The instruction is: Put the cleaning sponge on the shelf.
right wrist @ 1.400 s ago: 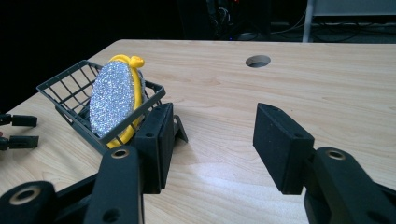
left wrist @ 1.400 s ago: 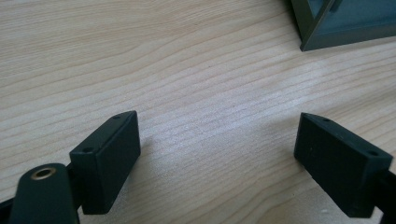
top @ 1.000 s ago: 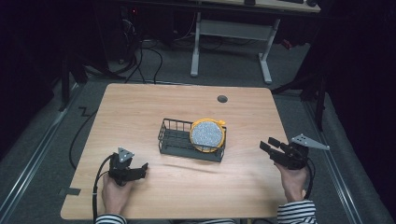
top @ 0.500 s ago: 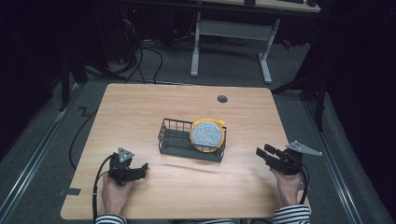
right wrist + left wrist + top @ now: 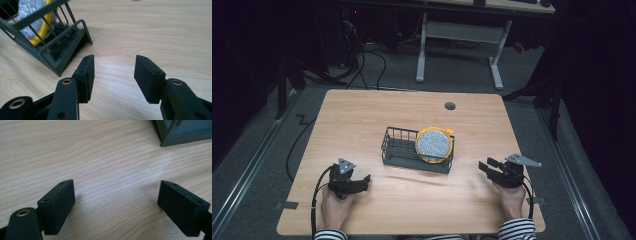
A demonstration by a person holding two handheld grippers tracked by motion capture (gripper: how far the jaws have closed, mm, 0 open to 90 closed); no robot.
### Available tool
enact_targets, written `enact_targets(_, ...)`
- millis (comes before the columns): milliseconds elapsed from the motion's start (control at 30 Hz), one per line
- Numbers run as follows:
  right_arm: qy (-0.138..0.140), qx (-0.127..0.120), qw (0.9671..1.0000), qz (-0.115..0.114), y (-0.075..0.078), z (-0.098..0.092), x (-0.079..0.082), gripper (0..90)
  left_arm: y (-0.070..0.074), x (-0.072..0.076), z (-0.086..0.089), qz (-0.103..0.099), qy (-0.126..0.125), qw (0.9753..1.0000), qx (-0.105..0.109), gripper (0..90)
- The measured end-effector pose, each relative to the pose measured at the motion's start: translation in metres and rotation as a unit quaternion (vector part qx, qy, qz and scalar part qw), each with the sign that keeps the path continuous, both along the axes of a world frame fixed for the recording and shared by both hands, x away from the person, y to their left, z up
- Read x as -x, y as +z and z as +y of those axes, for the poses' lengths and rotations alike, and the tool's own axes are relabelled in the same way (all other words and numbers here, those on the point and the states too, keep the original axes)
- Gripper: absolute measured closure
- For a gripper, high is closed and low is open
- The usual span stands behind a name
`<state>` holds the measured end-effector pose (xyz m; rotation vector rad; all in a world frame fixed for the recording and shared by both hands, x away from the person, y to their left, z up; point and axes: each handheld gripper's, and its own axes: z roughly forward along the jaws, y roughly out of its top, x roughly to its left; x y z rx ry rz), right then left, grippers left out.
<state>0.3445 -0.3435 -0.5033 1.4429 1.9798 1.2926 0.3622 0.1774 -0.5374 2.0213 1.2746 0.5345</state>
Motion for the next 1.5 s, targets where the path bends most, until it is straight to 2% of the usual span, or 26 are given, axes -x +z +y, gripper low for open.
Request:
enact_targets(333,-0.007,0.027,0.9995,0.017,-0.014,0.009,-0.007,47.6,0.000,0.000,0.000,0.000,0.000,1.0000,0.000,14.9)
enact_targets(400,-0.008,0.042,0.9989,0.020,-0.017,0.011,-0.008,47.4,0.000,0.000,0.000,0.000,0.000,1.0000,0.000,14.9)
enact_targets(800,0.000,0.089,0.9956,0.031,-0.025,0.022,-0.007,44.0,0.000,0.000,0.000,0.000,0.000,1.0000,0.000,14.9)
enact_targets(867,0.002,0.103,0.9939,0.039,-0.026,0.024,-0.008,41.9,0.000,0.000,0.000,0.000,0.000,1.0000,0.000,14.9)
enact_targets(900,0.004,0.119,0.9915,0.053,-0.027,0.027,-0.010,39.7,0.000,0.000,0.000,0.000,0.000,1.0000,0.000,14.9)
enact_targets(967,0.007,0.147,0.9881,0.045,-0.027,0.033,-0.009,38.6,0.000,0.000,0.000,0.000,0.000,1.0000,0.000,14.9)
enact_targets(1100,0.019,0.148,0.9879,0.044,-0.027,0.034,-0.009,36.7,0.000,0.000,0.000,0.000,0.000,1.0000,0.000,15.0)
enact_targets(1500,0.019,0.147,0.9880,0.044,-0.027,0.034,-0.009,36.6,0.000,0.000,0.000,0.001,-0.001,1.0000,0.001,14.9)
